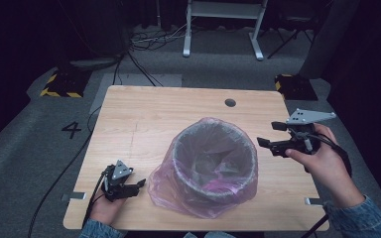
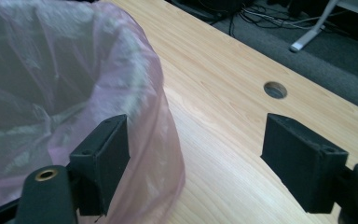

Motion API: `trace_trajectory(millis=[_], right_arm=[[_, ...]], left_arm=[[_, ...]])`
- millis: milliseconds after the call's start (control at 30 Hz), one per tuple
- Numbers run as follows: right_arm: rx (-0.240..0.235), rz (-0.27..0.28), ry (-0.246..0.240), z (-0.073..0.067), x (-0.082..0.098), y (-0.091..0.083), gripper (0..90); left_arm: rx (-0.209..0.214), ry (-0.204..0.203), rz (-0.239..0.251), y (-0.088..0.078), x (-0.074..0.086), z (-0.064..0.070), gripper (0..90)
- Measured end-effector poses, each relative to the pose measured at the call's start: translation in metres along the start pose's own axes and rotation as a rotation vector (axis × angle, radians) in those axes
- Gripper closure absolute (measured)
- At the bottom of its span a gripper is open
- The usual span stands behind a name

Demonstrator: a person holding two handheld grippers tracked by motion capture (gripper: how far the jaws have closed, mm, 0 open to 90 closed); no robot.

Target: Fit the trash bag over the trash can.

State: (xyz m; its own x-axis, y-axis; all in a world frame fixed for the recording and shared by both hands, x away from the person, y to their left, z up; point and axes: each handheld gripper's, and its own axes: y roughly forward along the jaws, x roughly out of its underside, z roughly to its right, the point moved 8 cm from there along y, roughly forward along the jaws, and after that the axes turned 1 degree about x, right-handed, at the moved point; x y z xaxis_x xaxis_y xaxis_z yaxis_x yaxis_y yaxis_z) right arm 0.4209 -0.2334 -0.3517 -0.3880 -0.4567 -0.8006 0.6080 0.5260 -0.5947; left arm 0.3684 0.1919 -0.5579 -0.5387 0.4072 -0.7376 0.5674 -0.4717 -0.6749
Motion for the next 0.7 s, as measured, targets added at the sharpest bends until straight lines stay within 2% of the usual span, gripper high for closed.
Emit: trace_trajectory(millis=[233,333,533,700], right_arm=[[0.026,-0.036,0.046,0.014,0.029,-0.003,23.2],[0.038,-0.04,0.041,0.019,0.041,-0.001,23.2],[0.038,-0.066,0.079,0.025,0.067,0.002,23.1],[0.043,-0.083,0.083,0.028,0.088,0.003,23.1]], left_arm=[[0.003,-0.002,-0.001,-0.004,0.003,-0.003,34.7],[0.008,0.005,-0.003,-0.004,0.004,-0.004,34.3],[0.01,0.008,-0.004,-0.004,0.004,-0.004,34.3],[0.005,0.007,-0.004,-0.004,0.004,-0.004,33.6]])
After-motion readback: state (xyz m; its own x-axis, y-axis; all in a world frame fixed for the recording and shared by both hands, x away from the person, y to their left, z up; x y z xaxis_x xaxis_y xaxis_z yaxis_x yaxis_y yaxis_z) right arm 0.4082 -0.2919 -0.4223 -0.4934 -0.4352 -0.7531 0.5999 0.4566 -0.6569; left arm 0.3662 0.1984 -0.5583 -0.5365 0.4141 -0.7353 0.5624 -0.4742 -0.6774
